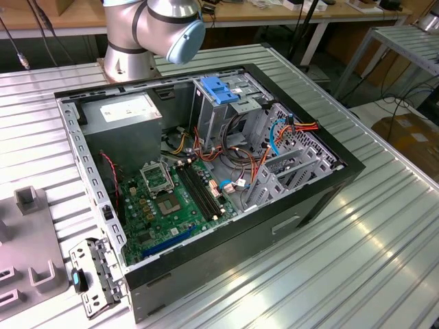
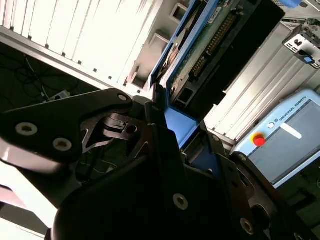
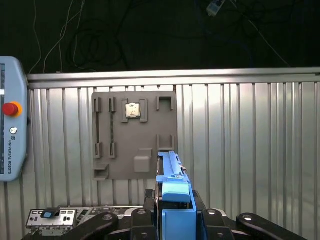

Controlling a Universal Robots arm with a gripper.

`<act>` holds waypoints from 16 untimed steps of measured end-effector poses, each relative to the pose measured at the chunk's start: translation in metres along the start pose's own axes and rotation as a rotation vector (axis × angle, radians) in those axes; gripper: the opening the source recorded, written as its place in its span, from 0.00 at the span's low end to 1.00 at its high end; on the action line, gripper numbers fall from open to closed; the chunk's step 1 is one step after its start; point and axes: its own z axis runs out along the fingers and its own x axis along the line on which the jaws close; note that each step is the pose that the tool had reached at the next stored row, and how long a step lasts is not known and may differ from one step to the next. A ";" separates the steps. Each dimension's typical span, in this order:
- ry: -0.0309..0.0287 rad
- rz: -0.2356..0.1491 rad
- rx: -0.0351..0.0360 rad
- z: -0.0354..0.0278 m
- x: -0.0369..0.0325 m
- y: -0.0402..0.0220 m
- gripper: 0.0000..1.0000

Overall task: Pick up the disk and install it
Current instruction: 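Pick up the disk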

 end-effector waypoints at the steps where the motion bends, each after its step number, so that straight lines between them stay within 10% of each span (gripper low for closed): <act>1: -0.0003 0.000 -0.0091 0.0004 0.0000 0.0000 0.37; 4: 0.0000 0.000 -0.0333 0.0016 0.0000 0.0000 0.37; 16: -0.0005 0.000 -0.0164 0.0057 -0.0001 -0.0031 0.37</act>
